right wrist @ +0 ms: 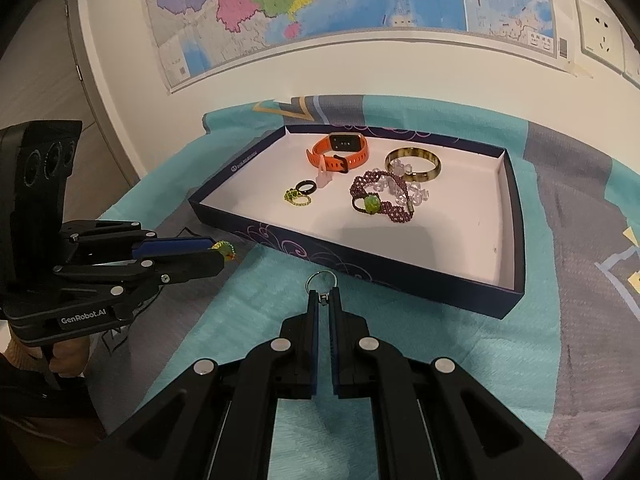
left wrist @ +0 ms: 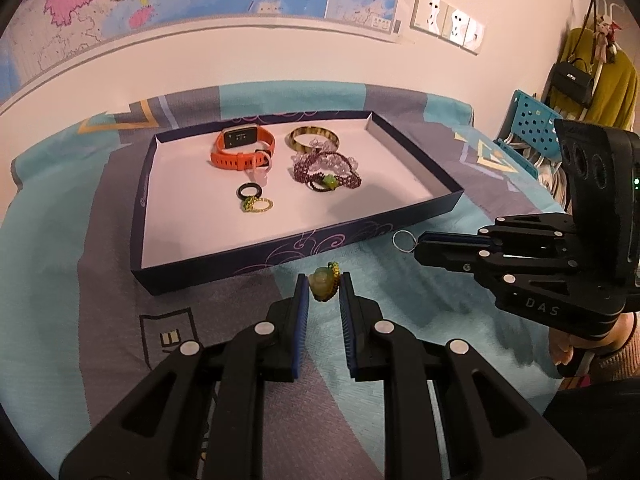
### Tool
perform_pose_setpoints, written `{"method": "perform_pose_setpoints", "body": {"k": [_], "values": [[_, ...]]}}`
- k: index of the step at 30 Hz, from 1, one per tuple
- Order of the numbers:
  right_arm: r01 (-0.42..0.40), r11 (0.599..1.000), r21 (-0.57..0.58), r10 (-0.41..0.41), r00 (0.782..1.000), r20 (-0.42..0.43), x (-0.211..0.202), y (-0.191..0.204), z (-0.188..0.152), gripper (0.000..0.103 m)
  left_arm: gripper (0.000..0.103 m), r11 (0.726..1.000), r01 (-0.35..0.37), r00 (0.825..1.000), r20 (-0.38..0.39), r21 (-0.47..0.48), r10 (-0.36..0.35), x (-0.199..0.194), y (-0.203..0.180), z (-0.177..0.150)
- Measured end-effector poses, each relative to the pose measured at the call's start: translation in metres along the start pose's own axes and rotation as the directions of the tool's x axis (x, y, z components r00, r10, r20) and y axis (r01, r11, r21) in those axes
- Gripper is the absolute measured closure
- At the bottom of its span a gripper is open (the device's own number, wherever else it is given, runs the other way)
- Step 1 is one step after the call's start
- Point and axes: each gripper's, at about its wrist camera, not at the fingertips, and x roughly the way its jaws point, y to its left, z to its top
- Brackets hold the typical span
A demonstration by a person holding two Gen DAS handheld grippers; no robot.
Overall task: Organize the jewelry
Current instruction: 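Lift the silver ring with the right gripper while the left gripper grasps the yellow-green pendant, then carry the silver ring and yellow-green pendant with both grippers over the box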
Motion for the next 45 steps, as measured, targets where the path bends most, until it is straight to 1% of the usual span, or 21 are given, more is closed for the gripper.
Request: {"method": "perform_pose_setpoints", "body": {"k": [11,19,45], "values": [[-0.008,1.000,-0.006,0.008,1.000,0.025,-0.007,0.003,0.006,0.099,0.087,1.000,0.011,0.999,0.047,0.003,-0.011,-0.014,-0.002,0.006],[-0.006,1.000,-0.012,0.007,0.999,0.043,-0.009,0.003,0.011,0.099,0.087,1.000,0.005,0.998,0.066,-0.002,-0.005,-0.019,0.000,0.011],[-0.010,1.000,-0.021,0.011,0.998,0.067,-0.011,0.002,0.026,0.099,0.087,1.000,-0.007,0.996,0.092,-0.010,0.008,-0.021,0.005,0.021]]}}
